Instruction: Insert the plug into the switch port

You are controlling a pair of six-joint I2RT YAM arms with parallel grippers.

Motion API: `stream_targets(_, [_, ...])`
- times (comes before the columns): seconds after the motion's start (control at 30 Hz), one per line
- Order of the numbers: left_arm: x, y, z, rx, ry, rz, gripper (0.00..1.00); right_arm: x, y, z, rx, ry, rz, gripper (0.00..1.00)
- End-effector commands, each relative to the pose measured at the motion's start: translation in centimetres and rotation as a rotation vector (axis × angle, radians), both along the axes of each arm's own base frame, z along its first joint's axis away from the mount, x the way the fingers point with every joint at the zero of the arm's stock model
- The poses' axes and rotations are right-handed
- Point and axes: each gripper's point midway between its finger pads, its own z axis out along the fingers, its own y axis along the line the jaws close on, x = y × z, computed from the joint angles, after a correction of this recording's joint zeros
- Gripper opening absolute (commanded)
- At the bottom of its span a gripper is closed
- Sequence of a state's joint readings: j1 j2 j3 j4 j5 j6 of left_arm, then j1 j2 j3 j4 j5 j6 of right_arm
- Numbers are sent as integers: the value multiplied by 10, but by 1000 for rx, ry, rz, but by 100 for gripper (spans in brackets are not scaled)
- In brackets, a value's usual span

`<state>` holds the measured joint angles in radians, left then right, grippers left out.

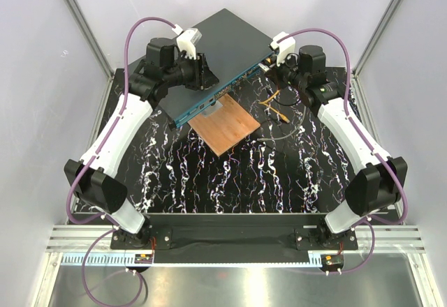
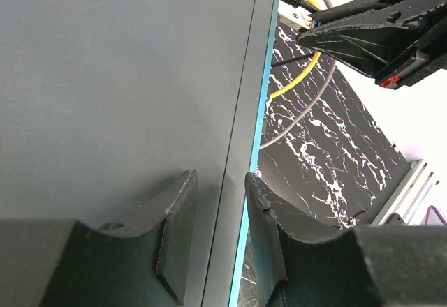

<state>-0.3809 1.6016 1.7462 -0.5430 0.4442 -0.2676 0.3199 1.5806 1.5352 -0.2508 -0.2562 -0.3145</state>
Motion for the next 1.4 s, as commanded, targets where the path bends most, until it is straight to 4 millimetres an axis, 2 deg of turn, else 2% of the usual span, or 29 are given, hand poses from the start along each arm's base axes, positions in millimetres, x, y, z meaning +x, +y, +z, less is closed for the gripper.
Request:
stream_targets(0.0, [3,-6,16,-38,-47,-19,39,6,13,35,49,-92,29,0])
stream_targets(0.17, [2,-5,17,-35,-53,-20,39,7,15,39,65,-95,34,0])
stream_targets(0.43, [3,-6,17,-37,-54,-21,39,-1,20,53,101,-108,67,0])
stream_targets(1.37, [2,-6,17,-37,-60,-25,39,-12,15,55,93,-125,64,0])
